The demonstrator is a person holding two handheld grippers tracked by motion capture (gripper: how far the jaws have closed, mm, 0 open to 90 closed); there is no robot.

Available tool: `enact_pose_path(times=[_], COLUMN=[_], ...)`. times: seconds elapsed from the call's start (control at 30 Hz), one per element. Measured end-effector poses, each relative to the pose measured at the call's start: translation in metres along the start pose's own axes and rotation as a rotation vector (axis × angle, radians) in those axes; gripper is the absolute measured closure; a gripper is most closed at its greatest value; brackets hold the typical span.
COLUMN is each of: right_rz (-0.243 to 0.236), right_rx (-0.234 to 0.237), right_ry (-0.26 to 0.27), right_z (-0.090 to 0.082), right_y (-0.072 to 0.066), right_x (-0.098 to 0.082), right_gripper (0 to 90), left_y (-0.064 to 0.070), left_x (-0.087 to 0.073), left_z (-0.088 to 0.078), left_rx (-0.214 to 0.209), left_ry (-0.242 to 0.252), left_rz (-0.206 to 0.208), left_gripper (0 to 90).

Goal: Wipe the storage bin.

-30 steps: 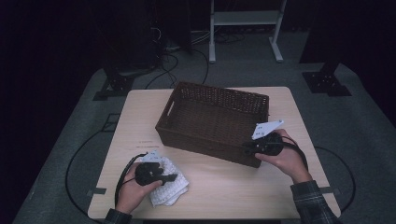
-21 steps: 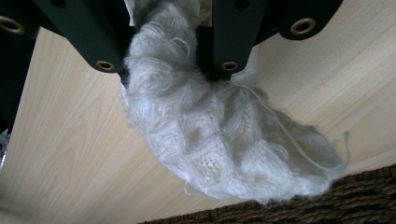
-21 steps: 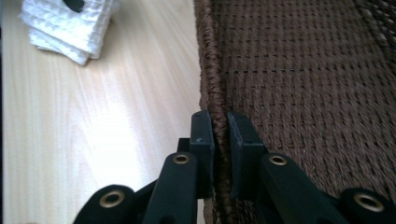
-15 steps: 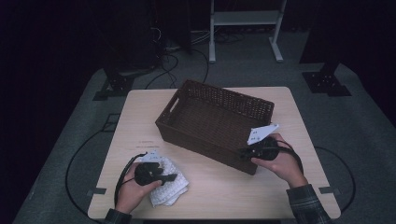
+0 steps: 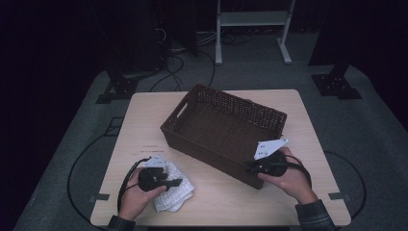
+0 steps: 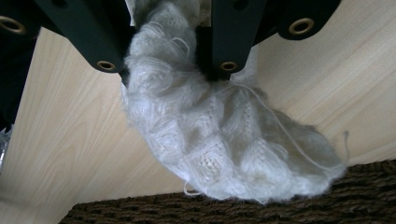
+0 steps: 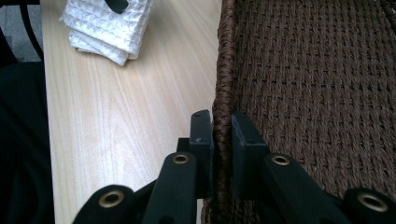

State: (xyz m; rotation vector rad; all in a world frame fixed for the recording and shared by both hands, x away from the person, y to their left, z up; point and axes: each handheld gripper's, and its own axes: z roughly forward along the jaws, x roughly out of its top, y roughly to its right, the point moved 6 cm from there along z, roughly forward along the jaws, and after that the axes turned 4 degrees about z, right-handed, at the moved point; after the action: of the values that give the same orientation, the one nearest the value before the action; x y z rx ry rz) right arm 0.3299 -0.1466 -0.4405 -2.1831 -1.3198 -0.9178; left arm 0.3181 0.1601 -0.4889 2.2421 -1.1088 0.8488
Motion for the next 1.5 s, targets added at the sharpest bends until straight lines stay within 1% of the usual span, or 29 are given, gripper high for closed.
enact_pose_path(times=[0.1, 0.23, 0.3, 0.43, 0.67, 0.8, 1.07, 1.13, 1.2, 1.4, 1.5], right_rz=[0.004, 0.007, 0.013, 0.022, 0.021, 0.018, 0.016, 0.016, 0.015, 0.013, 0.013], right_rx=[-0.004, -0.016, -0.015, -0.01, -0.011, -0.016, -0.017, -0.017, -0.016, -0.015, -0.015], right_ry=[0.001, -0.002, -0.002, -0.002, -0.006, -0.005, -0.005, -0.005, -0.005, -0.005, -0.004], right_z=[0.0, 0.0, 0.0, 0.0, 0.0, 0.0, 0.0, 0.0, 0.0, 0.0, 0.0], right_y=[0.0, 0.0, 0.0, 0.0, 0.0, 0.0, 0.0, 0.0, 0.0, 0.0, 0.0], right_x=[0.0, 0.001, 0.001, 0.001, 0.001, 0.001, 0.001, 0.001, 0.001, 0.001, 0.001], right_gripper=[79.9, 80.6, 80.8, 80.8, 80.6, 80.6, 80.3, 80.2, 80.2, 80.1, 80.0], left_y=[-0.002, -0.005, -0.008, -0.018, -0.035, -0.051, -0.076, -0.082, -0.086, -0.099, -0.103], left_x=[0.001, 0.004, 0.007, 0.013, 0.026, 0.031, 0.04, 0.042, 0.046, 0.059, 0.063], left_z=[-0.002, -0.006, -0.008, -0.015, -0.023, -0.025, -0.027, -0.028, -0.028, -0.032, -0.031], left_rx=[0.003, 0.016, 0.025, 0.043, 0.07, 0.101, 0.199, 0.224, 0.227, 0.262, 0.273], left_ry=[0.002, 0.012, 0.017, 0.034, 0.061, 0.072, 0.085, 0.083, 0.097, 0.11, 0.115], left_rz=[0.0, 0.005, 0.007, 0.002, -0.005, -0.028, -0.082, -0.08, -0.086, -0.087, -0.097], left_gripper=[73.0, 73.0, 73.0, 73.0, 73.6, 73.9, 74.4, 74.4, 74.4, 75.0, 75.1])
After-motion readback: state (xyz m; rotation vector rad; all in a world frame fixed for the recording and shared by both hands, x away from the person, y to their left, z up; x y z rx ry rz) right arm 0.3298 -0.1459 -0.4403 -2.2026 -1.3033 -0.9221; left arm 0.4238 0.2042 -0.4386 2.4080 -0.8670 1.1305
